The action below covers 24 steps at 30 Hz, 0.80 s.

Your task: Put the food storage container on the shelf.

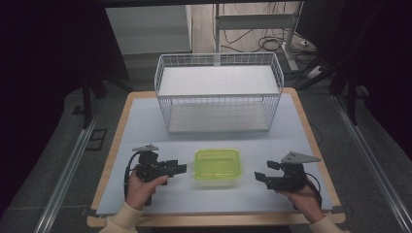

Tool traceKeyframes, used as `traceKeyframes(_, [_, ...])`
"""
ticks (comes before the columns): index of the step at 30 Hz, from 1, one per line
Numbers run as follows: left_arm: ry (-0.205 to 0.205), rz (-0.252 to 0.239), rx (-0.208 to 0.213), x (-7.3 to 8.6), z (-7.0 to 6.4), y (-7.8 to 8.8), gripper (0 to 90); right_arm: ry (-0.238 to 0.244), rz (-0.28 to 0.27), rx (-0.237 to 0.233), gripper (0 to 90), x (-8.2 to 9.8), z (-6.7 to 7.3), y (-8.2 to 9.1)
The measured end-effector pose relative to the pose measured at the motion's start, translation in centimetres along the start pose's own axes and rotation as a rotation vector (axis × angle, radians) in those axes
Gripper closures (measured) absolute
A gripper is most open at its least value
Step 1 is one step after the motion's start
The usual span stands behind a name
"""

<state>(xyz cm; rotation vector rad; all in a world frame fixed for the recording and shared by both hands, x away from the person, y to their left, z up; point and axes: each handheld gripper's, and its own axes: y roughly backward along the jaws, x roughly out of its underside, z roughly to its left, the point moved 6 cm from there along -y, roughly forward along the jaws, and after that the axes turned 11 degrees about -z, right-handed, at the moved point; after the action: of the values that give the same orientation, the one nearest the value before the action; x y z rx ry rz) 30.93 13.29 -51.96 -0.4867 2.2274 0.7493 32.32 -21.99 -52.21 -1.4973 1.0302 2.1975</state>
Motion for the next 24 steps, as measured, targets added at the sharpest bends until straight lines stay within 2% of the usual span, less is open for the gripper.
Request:
traceKeyframes(2, [0.020, -0.004, 0.008, -0.1, 0.0, 0.0, 40.4, -0.025, 0.002, -0.021, 28.7, -0.3, 0.0, -0.3])
traceKeyframes(4, [0.024, -0.002, 0.007, -0.1, 0.0, -0.1, 39.3, -0.058, 0.019, -0.047, 30.3, -0.6, 0.2, -0.8])
traceKeyframes(5, [0.027, 0.004, 0.005, -0.1, 0.1, -0.1, 39.3, -0.058, 0.019, -0.047, 30.3, -0.6, 0.2, -0.8])
traceKeyframes(7, [0.047, 0.007, 0.011, -0.1, 0.2, -0.3, 39.6, -0.111, 0.029, -0.088, 32.2, -1.0, 0.4, -1.5])
traceKeyframes(9, [0.060, 0.013, 0.016, -0.1, 0.3, -0.7, 40.4, -0.160, 0.043, -0.110, 34.3, -1.3, 0.5, -2.2])
traceKeyframes(14, [0.059, 0.035, -0.001, 0.1, 0.7, -1.6, 42.0, -0.181, 0.064, -0.118, 38.2, -1.3, 0.4, -3.5])
traceKeyframes(16, [0.072, 0.041, -0.003, 0.1, 0.9, -2.1, 42.7, -0.198, 0.069, -0.119, 39.5, -1.3, 0.3, -3.9])
traceKeyframes(17, [0.082, 0.050, 0.002, 0.2, 0.9, -2.5, 42.9, -0.227, 0.079, -0.124, 40.5, -1.3, 0.1, -4.4])
traceKeyframes(20, [0.088, 0.058, 0.001, 0.4, 1.0, -2.9, 43.3, -0.251, 0.085, -0.125, 41.7, -1.3, -0.1, -4.9])
traceKeyframes(22, [0.103, 0.058, 0.011, 0.4, 1.1, -3.2, 43.7, -0.288, 0.088, -0.131, 44.1, -1.4, -0.3, -5.5])
traceKeyframes(23, [0.128, 0.059, 0.026, 0.3, 1.2, -3.6, 44.1, -0.299, 0.089, -0.135, 44.9, -1.5, -0.3, -5.8])
traceKeyframes(24, [0.128, 0.059, 0.026, 0.3, 1.2, -3.6, 44.9, -0.299, 0.089, -0.135, 44.9, -1.5, -0.3, -5.8])
